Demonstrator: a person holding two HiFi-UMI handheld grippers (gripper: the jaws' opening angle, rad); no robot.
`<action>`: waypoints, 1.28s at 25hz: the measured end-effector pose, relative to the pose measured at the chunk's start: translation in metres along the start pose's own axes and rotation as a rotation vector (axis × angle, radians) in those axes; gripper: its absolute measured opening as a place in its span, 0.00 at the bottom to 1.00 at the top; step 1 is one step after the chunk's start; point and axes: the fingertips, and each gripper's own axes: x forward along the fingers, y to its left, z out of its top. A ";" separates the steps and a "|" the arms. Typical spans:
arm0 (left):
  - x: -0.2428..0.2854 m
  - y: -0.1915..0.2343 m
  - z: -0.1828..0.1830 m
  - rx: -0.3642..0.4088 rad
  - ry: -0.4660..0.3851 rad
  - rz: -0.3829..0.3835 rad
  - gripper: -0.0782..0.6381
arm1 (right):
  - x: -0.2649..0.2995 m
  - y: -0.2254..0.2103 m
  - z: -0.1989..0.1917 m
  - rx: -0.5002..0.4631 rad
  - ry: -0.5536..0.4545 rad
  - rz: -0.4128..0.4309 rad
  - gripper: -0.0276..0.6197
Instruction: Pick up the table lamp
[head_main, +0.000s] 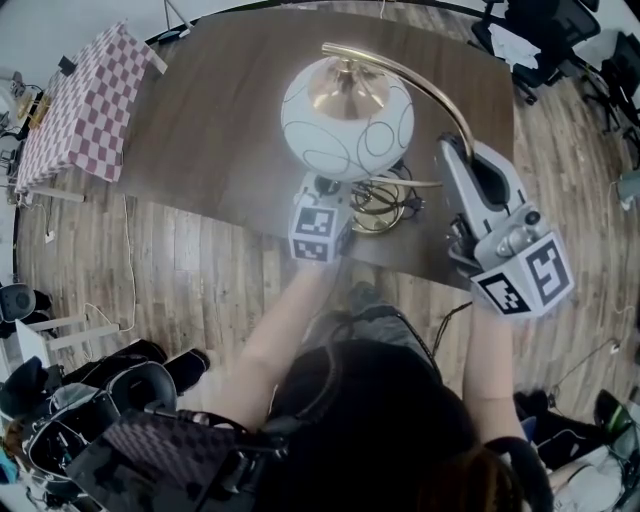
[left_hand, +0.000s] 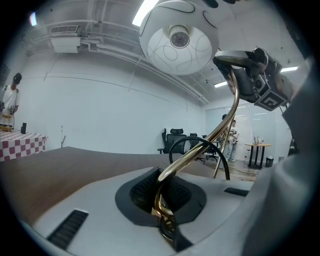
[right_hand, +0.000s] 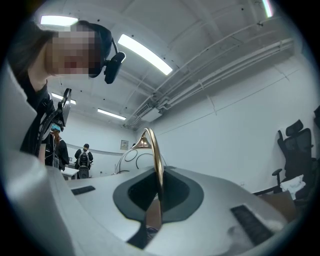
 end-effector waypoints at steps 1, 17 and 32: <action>0.000 0.000 0.001 0.000 0.002 0.000 0.11 | 0.001 0.001 0.001 0.000 -0.002 0.001 0.05; -0.003 0.000 0.022 0.004 -0.001 0.007 0.11 | 0.003 0.001 0.023 0.002 -0.028 0.026 0.05; -0.002 -0.002 0.038 -0.006 0.003 0.006 0.11 | 0.003 0.001 0.040 0.007 -0.054 0.044 0.05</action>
